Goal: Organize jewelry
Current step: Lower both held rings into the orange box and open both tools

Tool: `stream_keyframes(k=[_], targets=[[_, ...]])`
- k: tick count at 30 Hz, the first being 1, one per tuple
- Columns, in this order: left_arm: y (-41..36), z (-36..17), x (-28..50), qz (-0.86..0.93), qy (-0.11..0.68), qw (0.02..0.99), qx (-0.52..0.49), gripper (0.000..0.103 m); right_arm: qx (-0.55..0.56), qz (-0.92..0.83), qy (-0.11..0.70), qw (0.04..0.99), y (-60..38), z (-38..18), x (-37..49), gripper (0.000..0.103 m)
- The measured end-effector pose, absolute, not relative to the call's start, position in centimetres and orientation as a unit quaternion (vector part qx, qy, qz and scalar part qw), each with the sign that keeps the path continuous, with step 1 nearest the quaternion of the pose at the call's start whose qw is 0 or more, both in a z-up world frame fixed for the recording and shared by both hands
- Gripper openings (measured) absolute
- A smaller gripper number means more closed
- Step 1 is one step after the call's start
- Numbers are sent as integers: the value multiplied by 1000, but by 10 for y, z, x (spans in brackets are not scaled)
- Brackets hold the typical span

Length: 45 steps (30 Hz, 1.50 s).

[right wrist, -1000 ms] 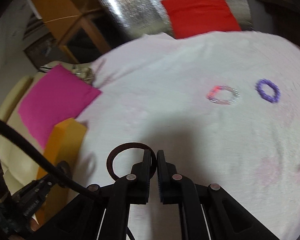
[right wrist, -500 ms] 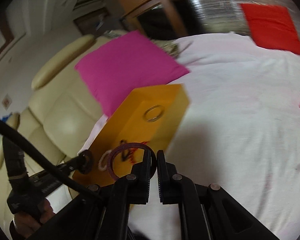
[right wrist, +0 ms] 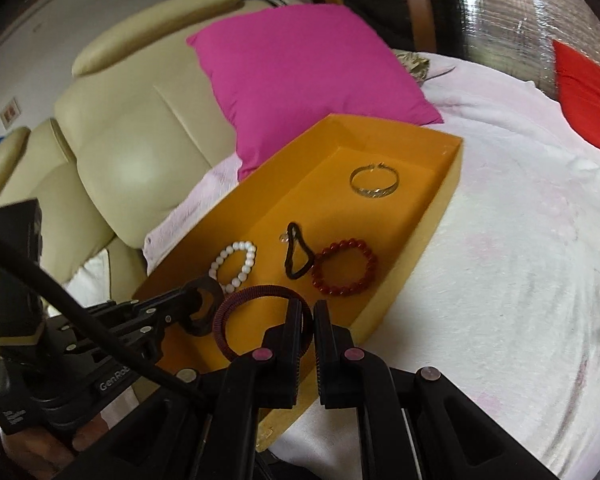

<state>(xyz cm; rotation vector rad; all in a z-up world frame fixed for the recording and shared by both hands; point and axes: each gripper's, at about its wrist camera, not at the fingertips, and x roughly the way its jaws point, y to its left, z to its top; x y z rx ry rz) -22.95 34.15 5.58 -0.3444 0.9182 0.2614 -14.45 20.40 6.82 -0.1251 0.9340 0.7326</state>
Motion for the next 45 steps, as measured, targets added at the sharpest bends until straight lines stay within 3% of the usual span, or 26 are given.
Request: stream_keyframes(k=[45], targets=[[358, 20, -221, 169, 476, 853, -135, 7, -49, 365, 439, 820, 211, 39, -142, 6]])
